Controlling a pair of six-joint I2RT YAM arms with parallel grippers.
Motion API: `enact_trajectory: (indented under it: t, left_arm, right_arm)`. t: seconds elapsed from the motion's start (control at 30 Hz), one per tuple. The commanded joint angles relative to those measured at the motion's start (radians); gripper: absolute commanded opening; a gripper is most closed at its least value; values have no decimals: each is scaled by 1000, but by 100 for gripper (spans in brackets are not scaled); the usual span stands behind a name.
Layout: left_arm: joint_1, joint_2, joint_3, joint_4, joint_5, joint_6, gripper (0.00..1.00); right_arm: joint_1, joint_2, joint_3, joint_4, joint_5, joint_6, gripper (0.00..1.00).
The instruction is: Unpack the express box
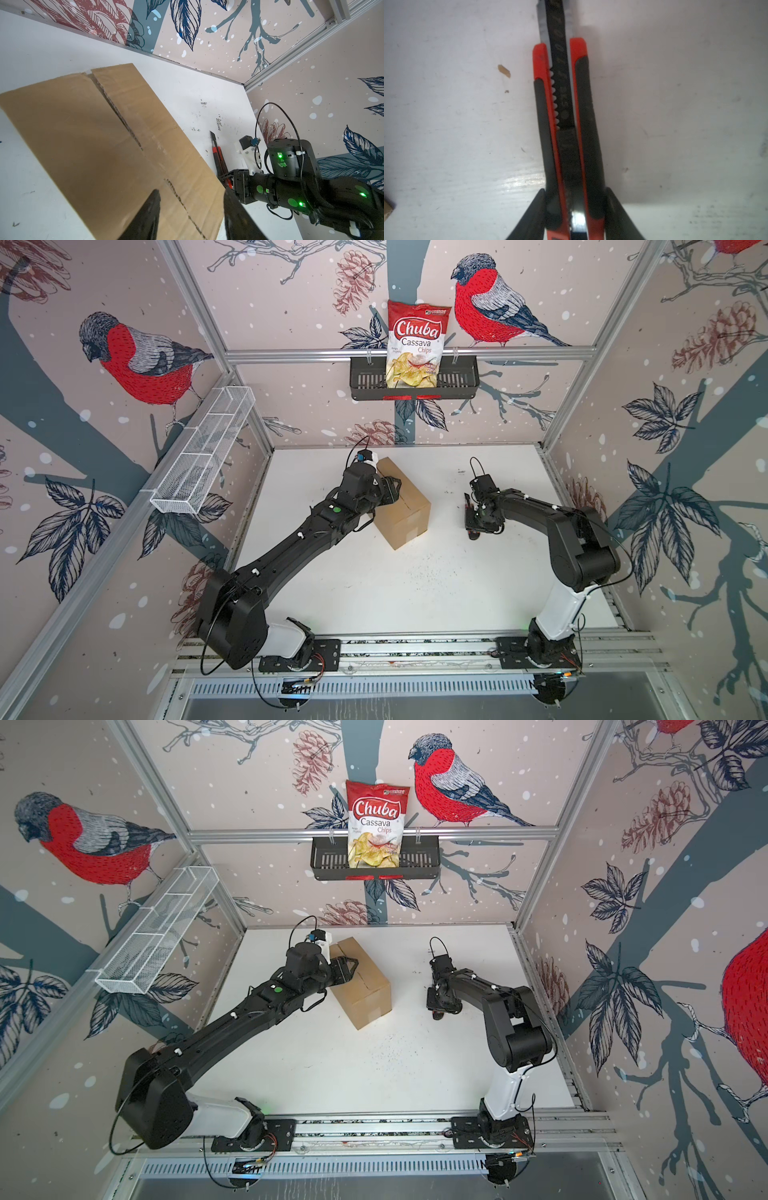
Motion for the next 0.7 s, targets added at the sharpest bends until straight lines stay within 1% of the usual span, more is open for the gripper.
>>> enact_trajectory:
  t: [0.0,0.1,0.2,0.3,0.37,0.47,0.57,0.67]
  left_arm:
    - [0,16,24,34,27,27,50]
    - [-1,40,49,30,56,32,51]
    - [-1,74,86,25,91,36,52]
    - [-1,120,124,30,151,36,57]
    - [-3,152,134,62,206,28,62]
    - [-18,204,156,103,252,18,67]
    - [-39,260,198,131,283,12,70]
    - [-56,323,248,162,321,1,70]
  right_arm:
    - [3,-5,-15,-12,-5,3,29]
    - [3,-26,-9,-21,-3,1,23]
    - [3,-59,6,-50,-1,-8,20]
    - [4,-112,17,-87,0,-14,19]
    - [6,-160,21,-109,-9,-14,19]
    - [15,-240,39,-156,-28,-15,19]
    - [33,-315,65,-209,-28,-14,19]
    - [52,-380,81,-242,-32,-13,18]
